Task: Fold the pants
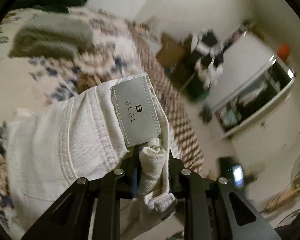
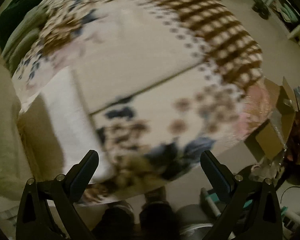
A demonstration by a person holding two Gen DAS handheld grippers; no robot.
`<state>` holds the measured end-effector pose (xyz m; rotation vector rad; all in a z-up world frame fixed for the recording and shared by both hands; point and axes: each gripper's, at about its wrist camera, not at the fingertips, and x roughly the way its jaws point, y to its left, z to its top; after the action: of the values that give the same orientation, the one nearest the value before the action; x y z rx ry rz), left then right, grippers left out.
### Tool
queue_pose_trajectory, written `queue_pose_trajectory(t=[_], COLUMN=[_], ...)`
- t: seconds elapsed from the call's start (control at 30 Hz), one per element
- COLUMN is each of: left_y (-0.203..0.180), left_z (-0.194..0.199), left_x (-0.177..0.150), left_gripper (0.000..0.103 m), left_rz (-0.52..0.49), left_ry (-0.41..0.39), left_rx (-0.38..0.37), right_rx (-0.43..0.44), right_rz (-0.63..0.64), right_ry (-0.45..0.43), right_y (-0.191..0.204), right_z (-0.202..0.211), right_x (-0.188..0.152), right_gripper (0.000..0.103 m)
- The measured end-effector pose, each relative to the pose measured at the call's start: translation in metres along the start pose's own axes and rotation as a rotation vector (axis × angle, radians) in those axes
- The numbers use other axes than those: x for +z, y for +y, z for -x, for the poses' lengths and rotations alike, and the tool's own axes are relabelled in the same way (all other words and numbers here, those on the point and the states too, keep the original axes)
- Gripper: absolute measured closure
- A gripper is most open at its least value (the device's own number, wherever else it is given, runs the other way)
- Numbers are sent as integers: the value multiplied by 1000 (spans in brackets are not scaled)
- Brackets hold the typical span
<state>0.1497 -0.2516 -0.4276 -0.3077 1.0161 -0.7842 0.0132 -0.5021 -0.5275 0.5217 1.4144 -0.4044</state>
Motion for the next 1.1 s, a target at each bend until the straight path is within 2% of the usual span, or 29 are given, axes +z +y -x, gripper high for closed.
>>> queue_pose_trajectory(t=[0.03, 0.07, 0.13, 0.17, 0.2, 0.23, 0.27, 0.33, 0.37, 0.43, 0.5, 0.57, 0.63, 0.67, 0.7, 0.73, 0.77, 0.8, 0.83, 0.87, 0.97, 1.1], left_y=[-3, -5, -6, -7, -11, -10, -7, 16, 32, 66, 104, 148, 172, 179, 185, 190, 192, 194, 193, 191, 189, 186], left_z=[-16, -25, -35, -32, -26, -15, -3, 29, 40, 62, 77, 87, 89, 88, 88, 86, 85, 83, 82, 80, 69, 44], left_x=[0, 1, 0, 1, -1, 0, -2, 0, 0, 1, -4, -8, -12, -12, -13, -12, -10, -8, -6, -3, 6, 15], left_gripper=[82, 72, 70, 54, 27, 17, 12, 11, 12, 12, 12, 12, 12, 12, 12, 12, 12, 12, 12, 11, 12, 12], left_rz=[0, 11, 47, 45, 36, 33, 38, 54, 63, 85, 106, 168, 204, 209, 211, 221, 229, 236, 240, 244, 282, 321], left_ry=[63, 109, 190, 199, 207, 204, 183, 135, 121, 98, 102, 118, 121, 122, 122, 120, 120, 113, 104, 103, 103, 128], left_rx=[22, 37, 17, 31, 47, 69, 81, 163, 247, 355, 454, 533, 554, 568, 577, 569, 561, 546, 525, 514, 457, 378], right_rx=[3, 14, 55, 88, 127, 188, 251, 363, 424, 516, 560, 553, 542, 570, 635, 631, 600, 572, 531, 501, 463, 411], right_rz=[-9, -22, -41, -53, -63, -73, -77, -54, -30, 14, 61, 79, 45, 16, -18, -14, 14, 39, 73, 103, 109, 18], right_ry=[2, 2, 3, 3, 1, 3, 9, 25, 40, 58, 69, 79, 145, 186, 230, 226, 179, 146, 111, 76, 16, -46], right_y=[-13, -25, -30, -31, -33, -34, -29, -14, -2, 25, 52, 72, 80, 81, 82, 83, 83, 84, 86, 86, 77, 34], right_z=[1, 2, 0, -3, 0, -1, -2, -6, -9, -19, -31, -47, -72, -84, -94, -94, -85, -78, -67, -53, -20, 6], right_x=[3, 4, 9, 13, 14, 17, 22, 31, 36, 45, 51, 59, 64, 64, 63, 60, 56, 52, 47, 40, 32, 31], right_gripper=[0, 0, 0, 0, 0, 0, 0, 0, 0, 0, 0, 0, 0, 9, 28, 34, 49, 72, 77, 89, 92, 92])
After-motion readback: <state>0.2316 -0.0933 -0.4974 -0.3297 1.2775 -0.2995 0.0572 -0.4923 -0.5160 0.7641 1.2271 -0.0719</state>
